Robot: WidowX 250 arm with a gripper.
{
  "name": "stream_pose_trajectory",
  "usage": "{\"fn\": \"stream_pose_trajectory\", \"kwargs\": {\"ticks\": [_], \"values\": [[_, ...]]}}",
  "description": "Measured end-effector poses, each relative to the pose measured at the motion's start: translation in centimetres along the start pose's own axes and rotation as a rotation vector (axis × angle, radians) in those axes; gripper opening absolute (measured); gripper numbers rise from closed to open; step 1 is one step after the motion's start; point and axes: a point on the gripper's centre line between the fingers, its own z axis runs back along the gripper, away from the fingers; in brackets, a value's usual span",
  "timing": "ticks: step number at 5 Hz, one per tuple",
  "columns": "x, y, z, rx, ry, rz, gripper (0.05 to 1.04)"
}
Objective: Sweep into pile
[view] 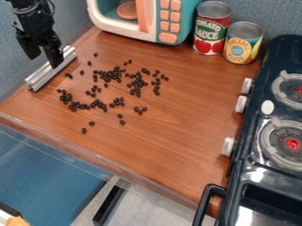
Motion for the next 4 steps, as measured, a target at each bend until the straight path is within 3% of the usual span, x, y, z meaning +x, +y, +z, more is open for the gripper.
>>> {"fn": "stream_pose_trajectory", "kwargs": {"ticks": [1, 2, 4], "values": [[-0.59, -0.36, -1.60, -0.027, 0.033, 0.006, 0.998], [-0.61, -0.28, -1.84, -0.019, 0.036, 0.006, 0.952], [-0.82, -0.80, -2.47, -0.053, 0.041, 0.012, 0.383]]}}
